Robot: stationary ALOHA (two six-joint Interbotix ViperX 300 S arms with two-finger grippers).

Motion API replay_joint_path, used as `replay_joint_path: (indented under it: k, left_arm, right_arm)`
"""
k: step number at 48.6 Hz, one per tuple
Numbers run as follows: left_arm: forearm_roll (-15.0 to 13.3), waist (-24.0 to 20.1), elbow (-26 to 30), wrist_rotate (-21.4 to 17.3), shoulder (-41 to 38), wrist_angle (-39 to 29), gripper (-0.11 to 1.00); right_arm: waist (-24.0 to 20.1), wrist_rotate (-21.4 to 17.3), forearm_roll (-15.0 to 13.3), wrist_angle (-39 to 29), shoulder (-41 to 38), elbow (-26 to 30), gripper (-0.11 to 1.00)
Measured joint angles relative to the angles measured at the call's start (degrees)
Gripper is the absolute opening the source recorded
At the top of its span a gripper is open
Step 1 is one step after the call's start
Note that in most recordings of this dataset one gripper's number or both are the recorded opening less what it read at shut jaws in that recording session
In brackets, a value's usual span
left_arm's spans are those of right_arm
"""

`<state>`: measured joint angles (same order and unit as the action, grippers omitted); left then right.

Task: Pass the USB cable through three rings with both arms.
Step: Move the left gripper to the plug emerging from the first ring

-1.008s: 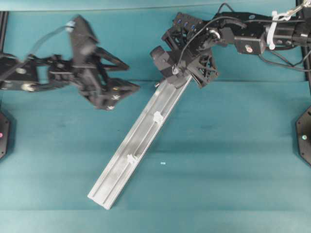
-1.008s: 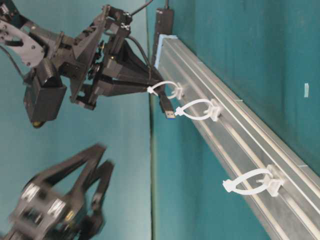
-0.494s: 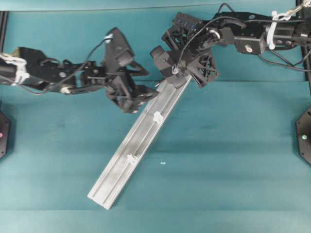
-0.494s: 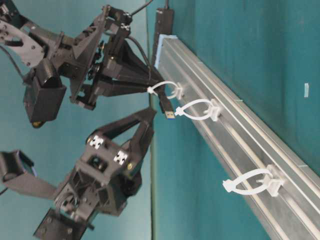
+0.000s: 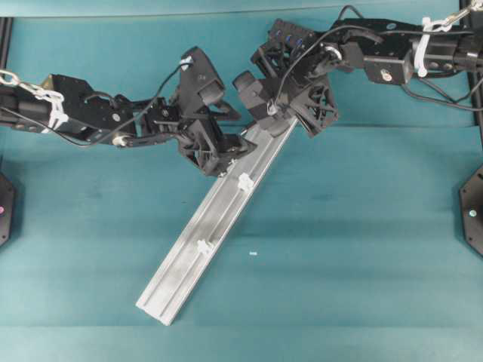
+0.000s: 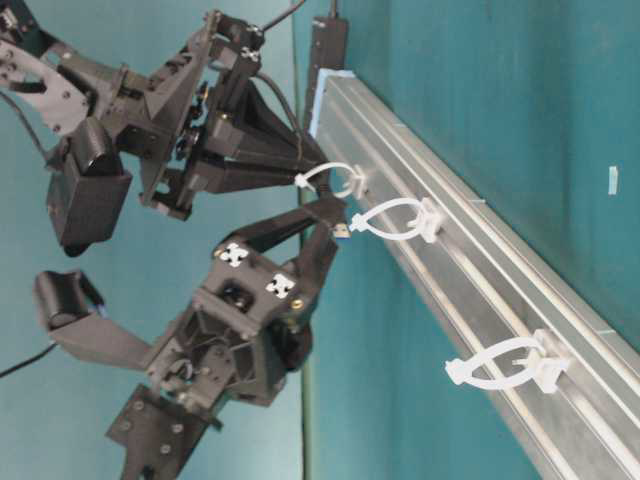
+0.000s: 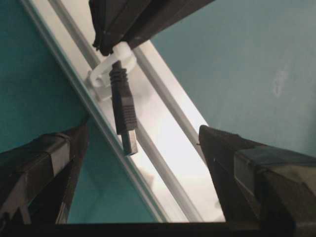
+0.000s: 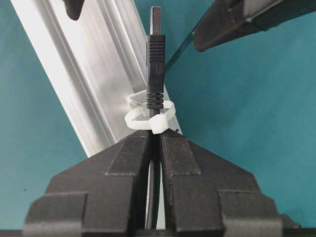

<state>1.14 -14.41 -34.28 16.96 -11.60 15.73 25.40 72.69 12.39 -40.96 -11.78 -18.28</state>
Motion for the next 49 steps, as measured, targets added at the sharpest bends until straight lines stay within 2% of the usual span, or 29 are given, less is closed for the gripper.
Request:
replay_joint_path:
  k: [17, 33, 49]
  left_arm:
    - [0.0, 0.0, 1.1, 0.0, -2.5, 3.0, 0.95]
    - [0.0, 0.0, -2.5, 0.1, -2.5, 10.9, 0.9]
    - [0.0, 0.0, -1.9, 0.0, -3.6, 11.7, 0.9]
  right_arm:
    - [0.0, 0.0, -0.1, 0.0, 0.0, 0.0, 0.07]
    - [-0.2, 0.0, 0.0, 0.0, 0.0, 0.0, 0.07]
    - [0.0, 0.0, 0.0, 0.0, 0.0, 0.0, 0.07]
